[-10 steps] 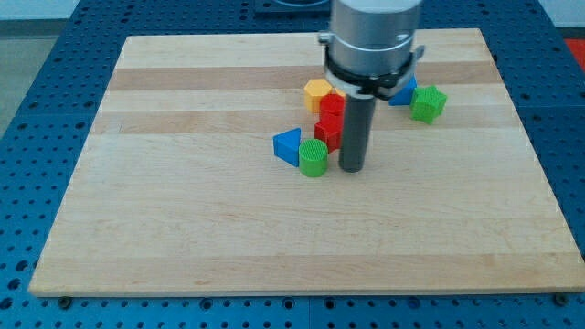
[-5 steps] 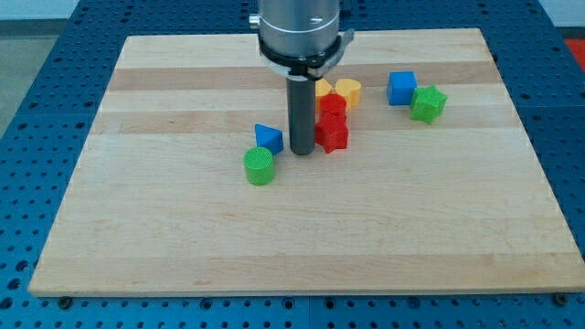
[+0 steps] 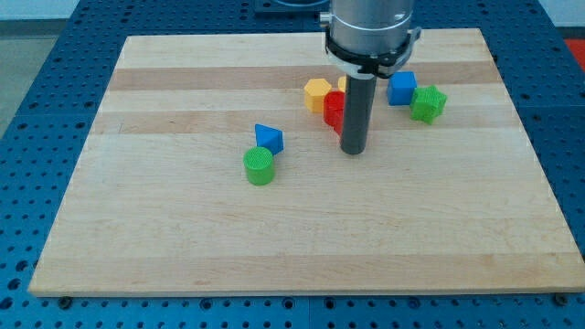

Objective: Move the red blocks into the yellow blocks

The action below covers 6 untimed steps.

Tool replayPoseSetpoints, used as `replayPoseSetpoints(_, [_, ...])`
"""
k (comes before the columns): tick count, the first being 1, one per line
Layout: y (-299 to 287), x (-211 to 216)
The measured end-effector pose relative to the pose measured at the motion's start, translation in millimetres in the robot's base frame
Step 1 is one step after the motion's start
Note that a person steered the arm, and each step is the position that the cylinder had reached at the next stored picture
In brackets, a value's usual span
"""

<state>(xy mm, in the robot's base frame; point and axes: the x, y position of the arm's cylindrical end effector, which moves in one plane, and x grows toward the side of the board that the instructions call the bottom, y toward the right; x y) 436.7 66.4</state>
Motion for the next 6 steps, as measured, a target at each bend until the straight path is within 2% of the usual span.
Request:
replayPoseSetpoints(3, [4,-41])
replayPoseSetpoints(6, [4,-63])
